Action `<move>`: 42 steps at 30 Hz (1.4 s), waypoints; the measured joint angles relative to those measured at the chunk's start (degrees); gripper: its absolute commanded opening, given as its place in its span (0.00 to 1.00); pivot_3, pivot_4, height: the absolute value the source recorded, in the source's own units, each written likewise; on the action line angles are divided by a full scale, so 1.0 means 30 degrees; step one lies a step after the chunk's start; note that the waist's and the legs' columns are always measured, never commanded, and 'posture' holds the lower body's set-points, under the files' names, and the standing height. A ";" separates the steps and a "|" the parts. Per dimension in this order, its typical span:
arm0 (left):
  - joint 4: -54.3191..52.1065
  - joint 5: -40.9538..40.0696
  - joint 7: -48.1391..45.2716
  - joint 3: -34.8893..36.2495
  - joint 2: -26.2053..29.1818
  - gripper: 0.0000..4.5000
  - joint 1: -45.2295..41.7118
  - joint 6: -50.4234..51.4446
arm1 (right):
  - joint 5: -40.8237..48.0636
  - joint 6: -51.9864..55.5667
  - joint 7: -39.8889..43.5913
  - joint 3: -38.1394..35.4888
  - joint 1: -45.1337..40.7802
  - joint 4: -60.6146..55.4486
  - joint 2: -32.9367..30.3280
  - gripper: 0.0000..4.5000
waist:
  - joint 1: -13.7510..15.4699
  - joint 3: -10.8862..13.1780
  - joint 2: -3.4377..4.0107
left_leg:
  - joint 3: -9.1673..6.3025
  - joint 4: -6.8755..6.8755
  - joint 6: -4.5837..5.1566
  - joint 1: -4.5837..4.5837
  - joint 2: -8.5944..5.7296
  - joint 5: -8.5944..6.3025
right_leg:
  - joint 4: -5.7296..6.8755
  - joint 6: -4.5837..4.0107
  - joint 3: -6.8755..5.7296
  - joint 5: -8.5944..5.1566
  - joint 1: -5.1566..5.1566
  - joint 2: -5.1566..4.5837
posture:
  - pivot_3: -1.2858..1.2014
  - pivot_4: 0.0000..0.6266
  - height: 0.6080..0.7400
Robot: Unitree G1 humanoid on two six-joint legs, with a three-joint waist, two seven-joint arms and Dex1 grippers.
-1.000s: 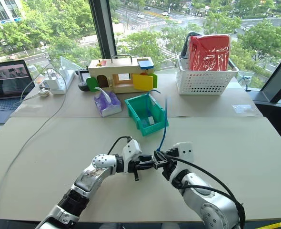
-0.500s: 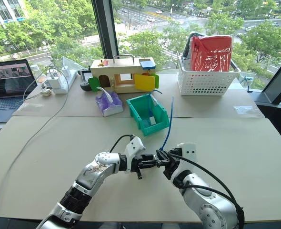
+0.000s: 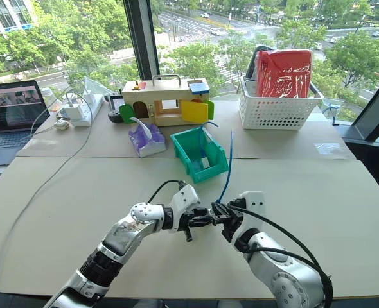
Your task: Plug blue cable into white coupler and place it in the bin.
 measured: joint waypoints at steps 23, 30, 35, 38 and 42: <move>-0.0416 -0.0460 0.0704 0.0048 -0.0352 0.14 -0.0038 0.1953 | -0.2046 -0.0096 0.0739 0.1366 -0.0192 0.0082 -0.1092 0.00 | 0.0041 -0.0266 -0.0166 | 0.0000 -0.0180 -0.0001 0.0084 0.0003 0.0001 | -0.0101 -0.0003 -0.0005 -0.0011 0.0032 0.0000 | 0.52 0.24 1.00; -0.0488 -0.0566 0.0741 0.0015 -0.0254 0.14 -0.0061 0.2325 | -0.2738 -0.0805 0.1179 0.1537 0.0293 0.0291 -0.0629 0.00 | 0.0026 -0.0351 -0.0118 | -0.0001 -0.0275 -0.0002 0.0186 0.0012 0.0000 | -0.0256 0.0001 -0.0029 -0.0016 0.0191 0.0000 | 0.52 0.24 1.00; -0.0530 -0.0583 0.0763 0.0018 -0.0198 0.14 -0.0122 0.2514 | -0.2965 -0.1005 0.1523 0.1434 0.0311 0.0515 -0.0277 0.00 | -0.0027 -0.0350 -0.0118 | -0.0002 -0.0294 -0.0003 0.0226 0.0014 -0.0001 | -0.0265 0.0002 -0.0031 -0.0023 0.0226 0.0000 | 0.52 0.24 1.00; -0.0536 -0.0605 0.0794 0.0029 -0.0197 0.14 -0.0122 0.2517 | -0.3013 -0.1009 0.1551 0.1343 0.0336 0.0536 -0.0066 0.10 | -0.0039 -0.0347 -0.0115 | -0.0002 -0.0295 -0.0003 0.0227 0.0016 -0.0001 | -0.0265 0.0002 -0.0032 -0.0024 0.0225 0.0000 | 0.52 0.24 1.00; -0.0531 -0.0652 0.0807 0.0030 -0.0200 0.14 -0.0122 0.2507 | -0.3109 -0.1002 0.1601 0.1073 0.0388 0.0718 -0.0036 0.42 | -0.0019 -0.0343 -0.0110 | -0.0002 -0.0295 -0.0003 0.0222 0.0014 -0.0001 | -0.0268 0.0002 -0.0031 -0.0025 0.0223 0.0000 | 0.52 0.24 1.00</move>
